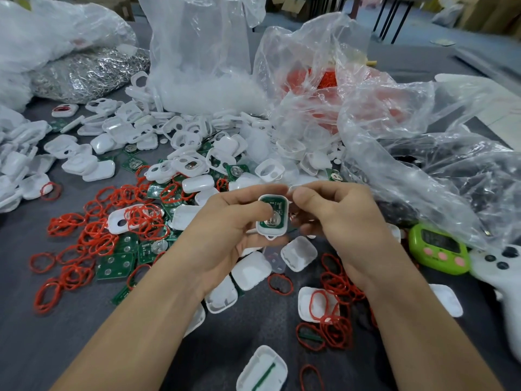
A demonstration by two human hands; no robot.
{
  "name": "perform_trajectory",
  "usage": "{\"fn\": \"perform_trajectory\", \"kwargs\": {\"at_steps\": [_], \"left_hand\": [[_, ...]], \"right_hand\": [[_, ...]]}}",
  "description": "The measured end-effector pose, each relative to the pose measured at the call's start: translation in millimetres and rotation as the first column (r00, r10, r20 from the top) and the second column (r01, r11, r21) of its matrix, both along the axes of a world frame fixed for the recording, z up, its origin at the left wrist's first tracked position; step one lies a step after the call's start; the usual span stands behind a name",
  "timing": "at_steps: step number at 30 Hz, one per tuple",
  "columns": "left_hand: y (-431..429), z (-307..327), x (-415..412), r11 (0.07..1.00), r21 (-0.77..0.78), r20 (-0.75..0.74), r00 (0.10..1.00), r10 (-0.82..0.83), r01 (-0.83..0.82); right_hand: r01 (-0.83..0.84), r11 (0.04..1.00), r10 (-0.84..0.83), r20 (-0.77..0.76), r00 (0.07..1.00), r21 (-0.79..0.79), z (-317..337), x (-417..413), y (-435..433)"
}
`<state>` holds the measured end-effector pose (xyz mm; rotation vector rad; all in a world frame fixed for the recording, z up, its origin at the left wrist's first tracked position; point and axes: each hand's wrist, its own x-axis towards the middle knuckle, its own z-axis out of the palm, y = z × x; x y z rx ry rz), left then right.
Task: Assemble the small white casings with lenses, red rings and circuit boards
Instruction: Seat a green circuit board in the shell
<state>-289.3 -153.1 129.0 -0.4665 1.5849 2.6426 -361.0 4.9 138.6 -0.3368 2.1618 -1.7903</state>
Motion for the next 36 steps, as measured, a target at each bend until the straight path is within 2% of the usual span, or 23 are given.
{"fn": "perform_trajectory", "kwargs": {"at_steps": [4,7,12,23,29,36], "left_hand": [[0,-2,0,1.000,-0.002,-0.020,1.000,0.020,-0.020],[0,-2,0,1.000,0.022,-0.025,1.000,0.018,-0.017],[1,-3,2,1.000,-0.026,-0.041,0.999,-0.012,0.011],[3,-3,3,0.998,-0.068,-0.063,0.998,-0.019,0.014],[7,-1,0,0.998,-0.052,-0.036,0.999,0.034,-0.036],[12,1,0,0.988,-0.094,-0.024,0.993,0.119,-0.120]], "right_hand": [[-0.075,0.997,0.075,0.010,0.997,0.036,-1,4,-2],[-0.046,0.995,0.050,-0.043,0.998,0.091,-4,4,-5],[-0.048,0.994,0.059,-0.112,0.992,0.097,-4,8,-7],[0.058,0.993,-0.040,-0.168,0.985,0.100,-6,13,-11],[0.017,1.000,-0.015,-0.081,0.997,0.026,-6,10,-10],[0.005,0.998,0.007,-0.177,0.984,0.067,-8,13,-9]]}}
